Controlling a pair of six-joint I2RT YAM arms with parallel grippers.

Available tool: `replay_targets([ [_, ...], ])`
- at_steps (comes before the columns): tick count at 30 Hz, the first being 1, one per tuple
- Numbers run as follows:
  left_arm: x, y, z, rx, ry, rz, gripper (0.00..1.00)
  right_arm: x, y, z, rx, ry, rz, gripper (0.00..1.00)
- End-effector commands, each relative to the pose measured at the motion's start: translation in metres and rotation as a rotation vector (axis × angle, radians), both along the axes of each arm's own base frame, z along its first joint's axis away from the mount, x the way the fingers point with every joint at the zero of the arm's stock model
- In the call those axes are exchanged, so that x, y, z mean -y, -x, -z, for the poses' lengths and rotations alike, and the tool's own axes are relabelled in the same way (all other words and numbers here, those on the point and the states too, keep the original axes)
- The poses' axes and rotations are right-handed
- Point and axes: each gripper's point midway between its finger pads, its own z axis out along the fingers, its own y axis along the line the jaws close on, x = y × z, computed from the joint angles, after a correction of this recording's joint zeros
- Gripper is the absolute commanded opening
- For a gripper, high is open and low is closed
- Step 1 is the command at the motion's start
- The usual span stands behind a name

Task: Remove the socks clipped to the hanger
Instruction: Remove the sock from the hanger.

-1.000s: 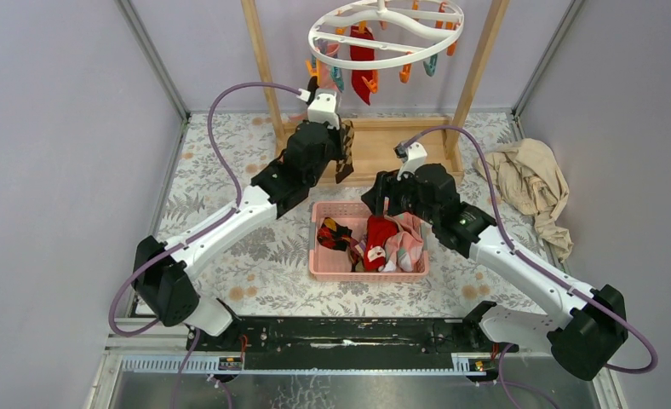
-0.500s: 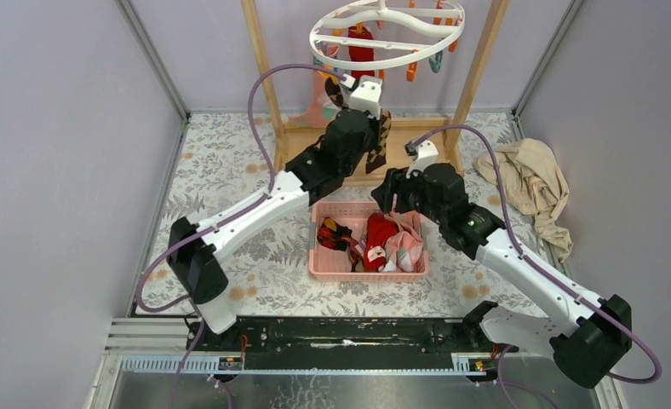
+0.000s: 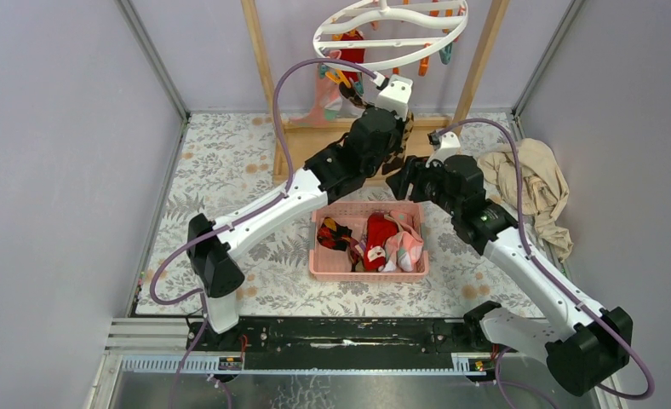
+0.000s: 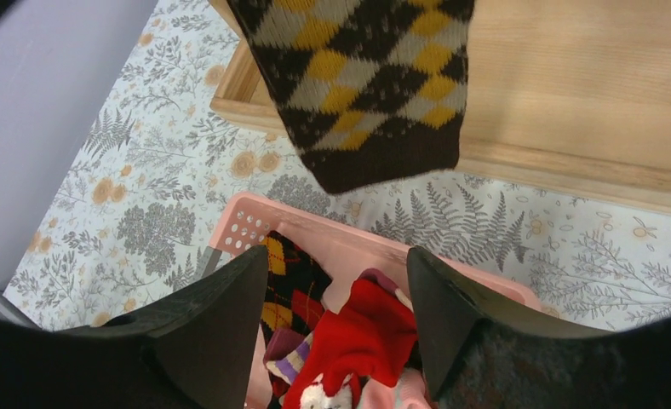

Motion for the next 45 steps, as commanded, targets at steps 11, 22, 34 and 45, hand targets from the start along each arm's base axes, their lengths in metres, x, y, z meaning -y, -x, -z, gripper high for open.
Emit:
replay_targets([
  [11, -0.039, 0.032, -0.004, -0.091, -0.018, -0.063, 0.15, -0.037, -0.029, -0.027, 0.155, -0.11, -0.12, 0.96],
  [22, -0.053, 0.041, -0.013, -0.091, 0.003, -0.07, 0.16, -0.062, -0.035, -0.027, 0.251, -0.241, -0.215, 0.99],
  [34, -0.062, 0.041, -0.003, -0.107, 0.017, -0.086, 0.17, -0.088, -0.029, -0.032, 0.238, -0.397, -0.33, 0.85],
  [45, -0.078, 0.035, 0.004, -0.115, 0.026, -0.112, 0.33, -0.098, -0.024, -0.02, 0.145, -0.434, -0.377, 0.06],
])
